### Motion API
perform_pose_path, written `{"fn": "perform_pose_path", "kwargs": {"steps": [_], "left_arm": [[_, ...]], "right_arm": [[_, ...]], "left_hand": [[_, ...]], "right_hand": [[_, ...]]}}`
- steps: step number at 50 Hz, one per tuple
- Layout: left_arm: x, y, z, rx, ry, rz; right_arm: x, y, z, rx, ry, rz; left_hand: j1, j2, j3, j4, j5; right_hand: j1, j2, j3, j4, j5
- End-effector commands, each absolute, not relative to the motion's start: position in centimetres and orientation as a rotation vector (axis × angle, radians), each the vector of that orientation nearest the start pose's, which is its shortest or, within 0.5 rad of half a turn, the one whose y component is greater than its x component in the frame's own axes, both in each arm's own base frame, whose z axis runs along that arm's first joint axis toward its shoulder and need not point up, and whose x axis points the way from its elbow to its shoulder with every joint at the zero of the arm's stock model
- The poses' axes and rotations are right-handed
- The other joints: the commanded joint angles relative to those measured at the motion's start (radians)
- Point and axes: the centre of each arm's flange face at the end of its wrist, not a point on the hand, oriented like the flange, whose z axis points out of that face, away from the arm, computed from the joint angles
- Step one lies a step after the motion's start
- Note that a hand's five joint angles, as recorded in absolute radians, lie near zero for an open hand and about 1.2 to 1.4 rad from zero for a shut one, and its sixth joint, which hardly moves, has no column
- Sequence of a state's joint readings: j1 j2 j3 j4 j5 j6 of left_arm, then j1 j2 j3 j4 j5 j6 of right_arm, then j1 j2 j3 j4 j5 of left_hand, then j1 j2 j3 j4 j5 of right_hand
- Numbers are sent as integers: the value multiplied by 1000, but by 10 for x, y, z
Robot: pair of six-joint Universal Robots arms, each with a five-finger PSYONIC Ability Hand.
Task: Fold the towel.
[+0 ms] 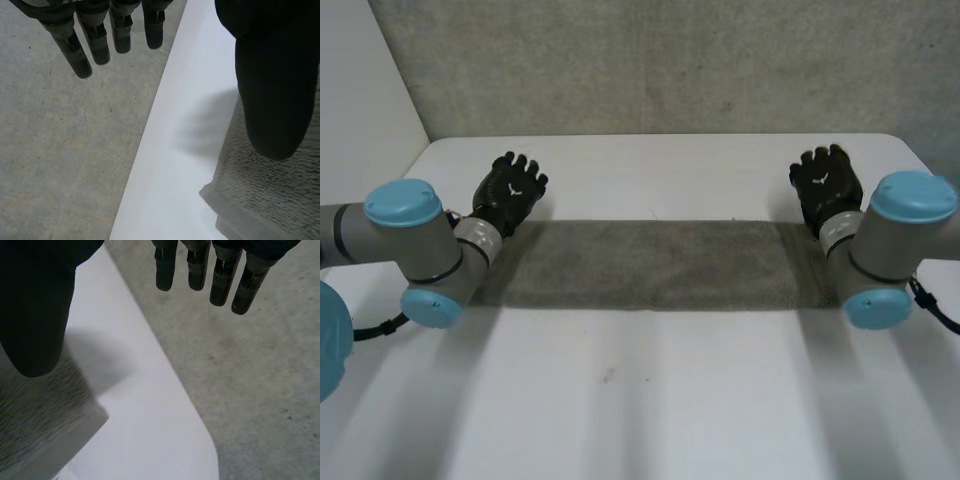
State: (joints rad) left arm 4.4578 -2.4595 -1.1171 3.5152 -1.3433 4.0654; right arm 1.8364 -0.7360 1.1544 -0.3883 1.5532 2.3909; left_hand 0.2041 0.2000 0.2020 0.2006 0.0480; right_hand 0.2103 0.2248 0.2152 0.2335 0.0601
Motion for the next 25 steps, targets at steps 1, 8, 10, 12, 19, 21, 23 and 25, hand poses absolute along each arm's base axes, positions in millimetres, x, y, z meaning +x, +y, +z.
{"fn": "perform_pose_path", "kwargs": {"steps": [1,8,10,12,19,21,23,25], "left_arm": [[-260,-395,145,1338,1620,-1928],[-241,-355,174,1303,1683,-1931],[-237,-346,180,1285,1711,-1942],[-233,-337,183,1262,1748,-1957],[-225,-304,192,1122,1971,-2054],[-224,-300,190,1089,2029,-2066],[-223,-297,187,1054,2087,-2078],[-221,-296,185,1010,2142,-2089]], "right_arm": [[242,-396,197,-1060,2099,-2438],[233,-354,232,-933,2064,-2349],[229,-348,230,-931,2095,-2297],[223,-344,226,-932,2145,-2236],[203,-318,210,-915,2372,-1878],[198,-315,207,-884,2421,-1812],[195,-314,204,-855,2450,-1761],[186,-315,196,-810,2497,-1698]], "left_hand": [[-26,-22,-24,-22,-44],[-26,-22,-24,-22,-44],[-26,-22,-24,-22,-44],[-26,-22,-24,-22,-44],[-26,-22,-24,-22,-44],[-26,-22,-24,-22,-44],[-26,-22,-24,-22,-44],[-26,-22,-24,-22,-44]], "right_hand": [[-36,-50,-41,-59,-60],[-36,-50,-41,-59,-60],[-36,-50,-41,-59,-60],[-36,-50,-41,-59,-60],[-36,-50,-41,-59,-60],[0,-14,-5,-23,-24],[86,72,81,63,62],[188,174,184,165,164]]}}
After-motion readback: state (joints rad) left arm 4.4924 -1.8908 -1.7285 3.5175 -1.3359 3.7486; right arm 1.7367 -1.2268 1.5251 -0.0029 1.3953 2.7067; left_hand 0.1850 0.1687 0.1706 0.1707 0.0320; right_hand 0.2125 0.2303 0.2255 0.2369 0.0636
